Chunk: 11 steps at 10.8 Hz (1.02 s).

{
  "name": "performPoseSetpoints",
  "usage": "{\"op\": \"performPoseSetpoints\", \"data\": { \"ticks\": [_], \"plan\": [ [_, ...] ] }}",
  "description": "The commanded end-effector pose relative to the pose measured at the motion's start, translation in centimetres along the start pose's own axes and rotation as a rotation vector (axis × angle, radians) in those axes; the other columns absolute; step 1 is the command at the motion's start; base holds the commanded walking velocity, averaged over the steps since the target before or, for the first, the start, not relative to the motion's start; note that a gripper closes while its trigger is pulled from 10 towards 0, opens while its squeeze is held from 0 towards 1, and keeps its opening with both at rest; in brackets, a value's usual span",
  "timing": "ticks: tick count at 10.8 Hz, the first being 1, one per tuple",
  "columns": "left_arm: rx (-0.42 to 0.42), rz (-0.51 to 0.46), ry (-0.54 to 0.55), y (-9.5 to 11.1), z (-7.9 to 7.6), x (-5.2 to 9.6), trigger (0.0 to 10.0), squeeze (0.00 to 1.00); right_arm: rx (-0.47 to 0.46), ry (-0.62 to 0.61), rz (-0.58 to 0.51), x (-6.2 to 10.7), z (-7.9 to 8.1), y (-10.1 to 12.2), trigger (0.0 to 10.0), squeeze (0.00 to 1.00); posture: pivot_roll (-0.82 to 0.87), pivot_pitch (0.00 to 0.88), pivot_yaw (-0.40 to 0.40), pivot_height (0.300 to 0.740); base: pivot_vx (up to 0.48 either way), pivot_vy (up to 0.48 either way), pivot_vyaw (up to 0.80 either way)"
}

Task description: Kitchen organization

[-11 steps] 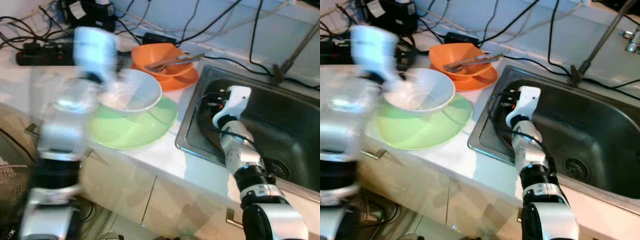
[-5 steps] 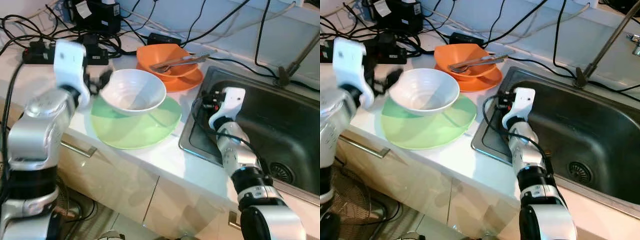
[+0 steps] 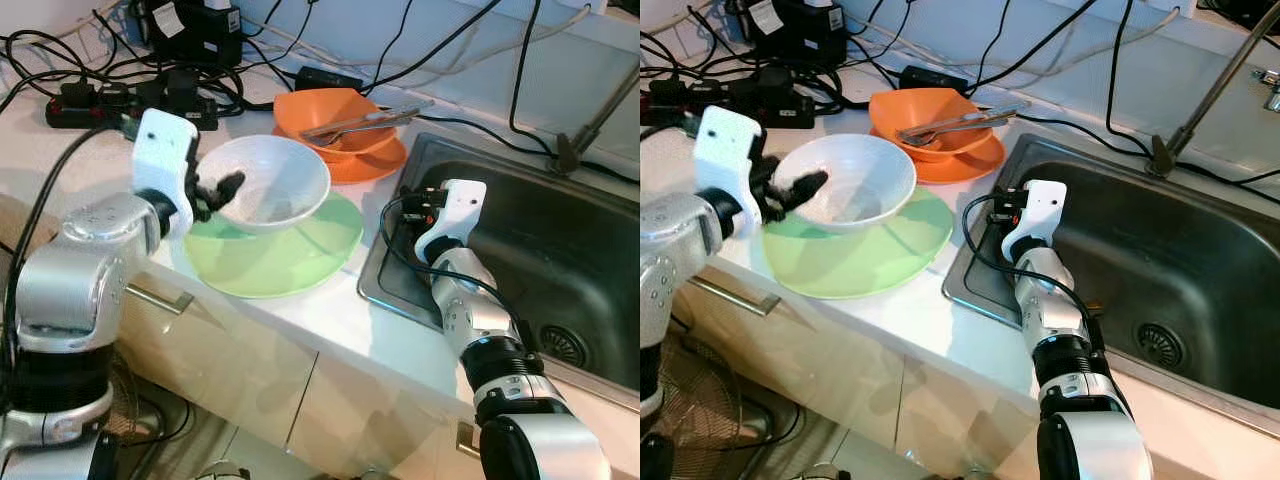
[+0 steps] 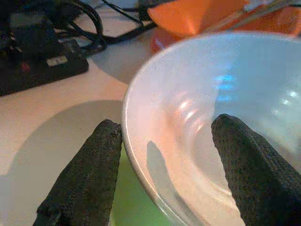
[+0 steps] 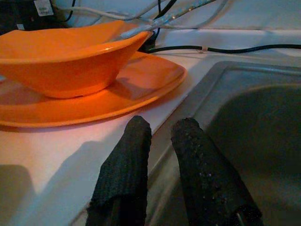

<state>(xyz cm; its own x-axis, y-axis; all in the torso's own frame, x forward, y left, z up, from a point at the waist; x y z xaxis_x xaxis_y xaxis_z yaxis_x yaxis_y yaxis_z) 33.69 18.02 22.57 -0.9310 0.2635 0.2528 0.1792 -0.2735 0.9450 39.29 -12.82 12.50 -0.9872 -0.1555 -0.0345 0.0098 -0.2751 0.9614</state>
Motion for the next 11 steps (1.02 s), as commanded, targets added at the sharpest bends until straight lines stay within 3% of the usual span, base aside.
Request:
{"op": "performPoseSetpoints", "data": {
  "ticks": [1, 3, 5, 11],
  "plan": [
    [0.009, 0.040, -0.075, -0.7, -1.6, 0.0, 10.0, 0.00, 0.018, -0.006, 0.004, 0.2, -0.4, 0.1, 10.0, 0.00, 0.09, 0.025, -0.134, 0.740, 0.000, 0.000, 0.00],
    [0.042, 0.048, -0.091, -0.8, -2.7, 0.1, 10.0, 0.00, 0.021, -0.008, 0.006, 0.1, -0.5, 0.1, 10.0, 0.00, 0.09, 0.024, -0.135, 0.740, 0.000, 0.000, 0.00],
    [0.053, 0.047, -0.087, -0.7, -2.8, 0.0, 0.0, 0.00, 0.024, -0.006, 0.007, 0.1, -0.4, 0.1, 10.0, 0.00, 0.09, 0.027, -0.137, 0.740, 0.000, 0.000, 0.00],
    [0.067, 0.009, -0.063, -0.1, -3.0, -0.5, 0.0, 0.00, 0.037, -0.021, 0.019, 0.1, -0.6, 0.0, 10.0, 0.00, 0.08, 0.051, -0.138, 0.740, 0.000, 0.000, 0.00]
  ]
}}
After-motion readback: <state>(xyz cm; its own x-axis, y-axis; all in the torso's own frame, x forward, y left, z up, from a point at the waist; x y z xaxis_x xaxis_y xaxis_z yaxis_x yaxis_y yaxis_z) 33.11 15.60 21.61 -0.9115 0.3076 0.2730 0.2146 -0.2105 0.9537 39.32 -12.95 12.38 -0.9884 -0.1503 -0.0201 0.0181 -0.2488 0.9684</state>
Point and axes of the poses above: a point about 5 cm out from each wrist's last joint towards the gripper, its own x axis pointing back from the gripper into the wrist, its own y axis along the axis of the wrist's last joint, z = x × y, the point moved 3 cm from there along -x, pointing out of the wrist towards the gripper, and after that the axes turned 4 degrees about -x, right-handed, at the moved point
